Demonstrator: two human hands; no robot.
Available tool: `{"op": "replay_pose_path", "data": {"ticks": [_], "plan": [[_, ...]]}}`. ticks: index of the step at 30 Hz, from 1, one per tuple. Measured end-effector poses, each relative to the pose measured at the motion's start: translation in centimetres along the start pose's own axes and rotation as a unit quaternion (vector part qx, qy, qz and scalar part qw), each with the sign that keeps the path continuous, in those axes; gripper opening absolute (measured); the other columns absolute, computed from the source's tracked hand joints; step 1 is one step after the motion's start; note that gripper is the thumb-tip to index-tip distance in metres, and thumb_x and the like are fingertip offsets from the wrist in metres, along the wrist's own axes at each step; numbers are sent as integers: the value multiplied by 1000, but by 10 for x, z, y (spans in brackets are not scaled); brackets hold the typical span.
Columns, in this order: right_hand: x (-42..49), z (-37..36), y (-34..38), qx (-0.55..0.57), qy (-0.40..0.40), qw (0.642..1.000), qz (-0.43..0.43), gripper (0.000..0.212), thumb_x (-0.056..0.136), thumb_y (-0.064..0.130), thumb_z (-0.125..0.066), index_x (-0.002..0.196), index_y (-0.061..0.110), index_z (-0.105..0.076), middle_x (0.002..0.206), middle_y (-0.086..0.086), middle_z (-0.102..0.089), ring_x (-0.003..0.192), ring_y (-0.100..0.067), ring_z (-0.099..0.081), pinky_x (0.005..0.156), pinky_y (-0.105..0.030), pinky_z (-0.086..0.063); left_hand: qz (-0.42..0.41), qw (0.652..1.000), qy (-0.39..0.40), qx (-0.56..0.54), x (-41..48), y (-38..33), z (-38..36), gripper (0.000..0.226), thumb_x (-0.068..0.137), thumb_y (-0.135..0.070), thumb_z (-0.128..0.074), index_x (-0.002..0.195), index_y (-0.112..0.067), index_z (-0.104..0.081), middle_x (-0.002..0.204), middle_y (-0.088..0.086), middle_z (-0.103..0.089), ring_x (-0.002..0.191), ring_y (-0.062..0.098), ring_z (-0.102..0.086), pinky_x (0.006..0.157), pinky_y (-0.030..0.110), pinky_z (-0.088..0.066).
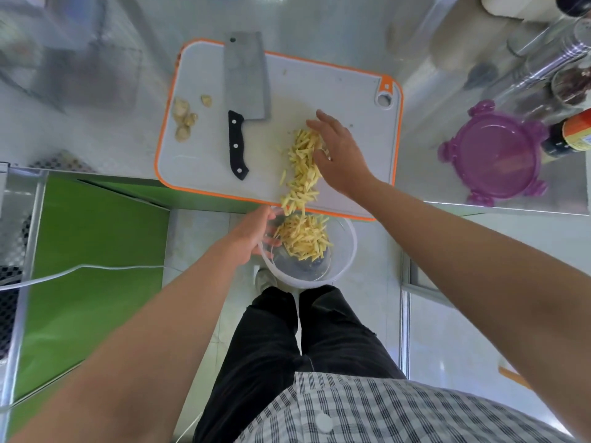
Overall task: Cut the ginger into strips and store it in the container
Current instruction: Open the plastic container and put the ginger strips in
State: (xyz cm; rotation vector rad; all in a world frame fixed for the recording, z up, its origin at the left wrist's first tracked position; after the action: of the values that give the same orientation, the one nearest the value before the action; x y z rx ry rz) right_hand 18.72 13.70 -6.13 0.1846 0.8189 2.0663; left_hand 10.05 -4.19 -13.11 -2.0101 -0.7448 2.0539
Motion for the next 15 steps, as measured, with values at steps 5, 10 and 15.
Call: {"op": "replay_pose_path", "data": {"ticks": [5, 10, 15], "plan": [[11, -7, 4, 3, 37, 999, -11, 60, 84, 22, -35, 143, 15, -41, 151, -4, -35, 138, -24, -31, 113, -36, -22, 8, 1000, 13, 12, 0, -2, 5, 36, 97, -26, -27, 114, -32, -58, 123, 11, -59, 81, 24, -59, 68, 36, -52], [-10, -8, 8, 12, -9, 999, 47, 45, 83, 16, -42, 121, 7, -63, 120, -8, -63, 116, -28, -50, 100, -30, -36, 14, 1000, 20, 19, 3, 0, 7, 35, 96, -28, -28, 106, -38, -60, 116, 9, -61, 83, 24, -59, 73, 38, -53], [-38, -13, 8, 19, -27, 996, 85, 35, 82, 9, -48, 111, 8, -68, 102, -6, -67, 100, -26, -56, 89, -24, -39, 20, 999, 23, 19, 3, 1, 7, 37, 95, -28, -28, 109, -38, -61, 112, 8, -61, 85, 24, -59, 78, 41, -53]]}}
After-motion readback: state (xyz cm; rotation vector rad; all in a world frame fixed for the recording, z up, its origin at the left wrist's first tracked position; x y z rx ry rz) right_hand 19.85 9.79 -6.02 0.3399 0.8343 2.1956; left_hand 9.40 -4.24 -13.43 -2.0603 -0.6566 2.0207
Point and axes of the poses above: each hand's wrist, its own x-axis towards the middle knuckle, its own z-axis out of the back of the hand, y = z × x, the point moved 7 cm from there along x, towards the middle knuckle
